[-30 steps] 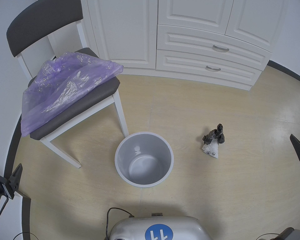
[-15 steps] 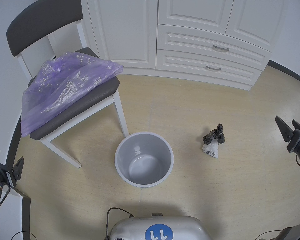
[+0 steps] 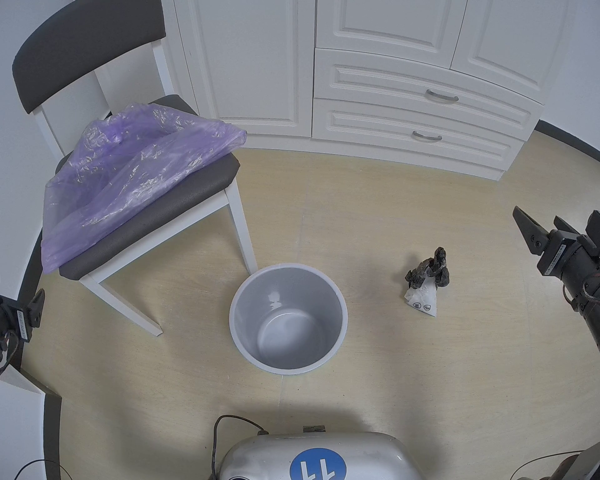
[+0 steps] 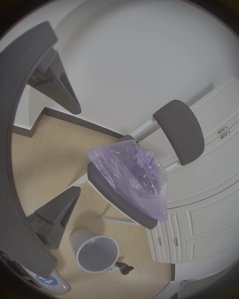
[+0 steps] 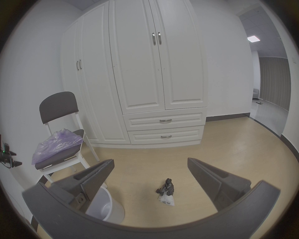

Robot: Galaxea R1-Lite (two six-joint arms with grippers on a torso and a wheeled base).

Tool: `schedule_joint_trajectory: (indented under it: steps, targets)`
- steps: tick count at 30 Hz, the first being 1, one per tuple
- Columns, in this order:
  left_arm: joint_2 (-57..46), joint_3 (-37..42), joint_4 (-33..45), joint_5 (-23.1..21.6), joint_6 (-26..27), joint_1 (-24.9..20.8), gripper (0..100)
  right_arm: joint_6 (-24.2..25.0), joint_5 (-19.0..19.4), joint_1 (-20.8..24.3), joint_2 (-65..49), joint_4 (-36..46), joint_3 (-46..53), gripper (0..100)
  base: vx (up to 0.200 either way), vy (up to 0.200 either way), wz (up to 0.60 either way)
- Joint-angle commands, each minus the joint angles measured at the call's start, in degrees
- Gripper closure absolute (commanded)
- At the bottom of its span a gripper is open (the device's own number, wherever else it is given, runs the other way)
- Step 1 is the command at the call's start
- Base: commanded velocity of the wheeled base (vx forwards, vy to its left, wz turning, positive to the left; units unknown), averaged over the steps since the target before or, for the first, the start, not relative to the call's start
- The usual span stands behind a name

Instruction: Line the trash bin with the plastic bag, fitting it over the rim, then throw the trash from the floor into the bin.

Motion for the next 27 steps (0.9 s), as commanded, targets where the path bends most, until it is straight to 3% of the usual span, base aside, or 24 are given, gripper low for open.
schedule_joint_trajectory:
  steps: [1,6,13,27]
  targets:
    - [7.9,1.0,-3.7,-4.6,0.3,4.6,0,-0.4,-0.5,0.9,-0.3,-0.2,0.6,0,0.0,0.0,0.0]
    - [9.2,0.6,-3.9,-9.9,0.1,8.4,0,-0.3,-0.5,1.1,0.9,-0.2,0.1,0,0.0,0.0,0.0]
    - [15.4,-0.1,-8.0,-9.8,-0.8,9.0,0,-0.1,-0.6,1.2,1.6,-0.2,0.0,0,0.0,0.0,0.0]
    - [36.3,-0.6,-35.2,-8.6,-7.6,9.0,0,0.2,-0.5,1.1,2.8,-0.2,-0.7,0,0.0,0.0,0.0]
